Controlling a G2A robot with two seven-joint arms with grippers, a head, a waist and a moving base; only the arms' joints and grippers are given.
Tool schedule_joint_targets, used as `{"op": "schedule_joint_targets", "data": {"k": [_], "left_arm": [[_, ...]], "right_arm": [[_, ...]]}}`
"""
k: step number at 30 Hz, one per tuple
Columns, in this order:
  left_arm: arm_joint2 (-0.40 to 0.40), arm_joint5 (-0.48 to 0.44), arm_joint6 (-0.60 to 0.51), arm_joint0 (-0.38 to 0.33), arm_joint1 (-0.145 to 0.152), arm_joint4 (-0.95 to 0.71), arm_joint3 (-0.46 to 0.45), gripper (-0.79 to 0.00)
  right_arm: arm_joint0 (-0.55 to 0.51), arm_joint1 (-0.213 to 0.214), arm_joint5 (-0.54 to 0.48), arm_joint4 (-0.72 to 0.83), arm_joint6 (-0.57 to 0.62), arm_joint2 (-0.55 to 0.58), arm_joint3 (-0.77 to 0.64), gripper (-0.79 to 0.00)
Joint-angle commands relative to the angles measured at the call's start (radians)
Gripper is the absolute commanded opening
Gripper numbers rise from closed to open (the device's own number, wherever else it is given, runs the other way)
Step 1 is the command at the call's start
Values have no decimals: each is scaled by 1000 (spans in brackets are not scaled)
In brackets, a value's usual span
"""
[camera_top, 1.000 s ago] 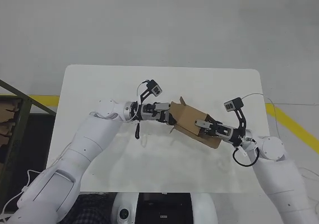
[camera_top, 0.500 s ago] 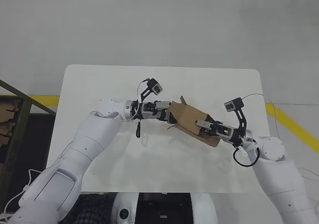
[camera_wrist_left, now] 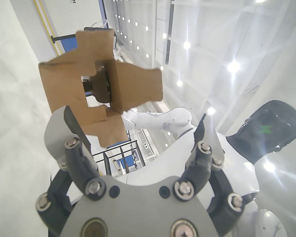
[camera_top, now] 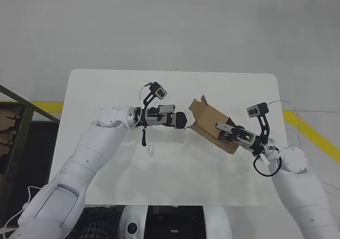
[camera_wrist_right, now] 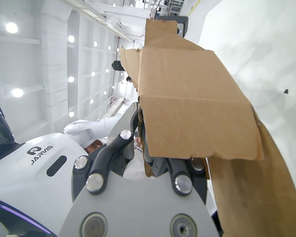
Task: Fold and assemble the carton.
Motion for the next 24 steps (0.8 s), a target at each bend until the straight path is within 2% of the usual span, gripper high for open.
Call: {"op": "schedule_joint_targets", "data": {"k": [1,8,15,19,24], "left_arm": [[-6,1,-1,6,2,4,-2,0],[-11,3,-3,12,0,11,-7,0],[-5,-8,8,3,-4,34,-5,0],[-3,-13,13,-5,-7,34,-1,0],[-7,-28,28,-10,-11,31,9,0]], "right_arm": [[3,-1,2,15,-17,5,11,-785],[8,-7,-1,-34,-155,4,32,-785],[9,-17,23,-149,-290,-37,5,-785],[8,-21,38,-194,-312,-63,-15,-785],[4,-21,36,-211,-266,-80,-30,-785]]}}
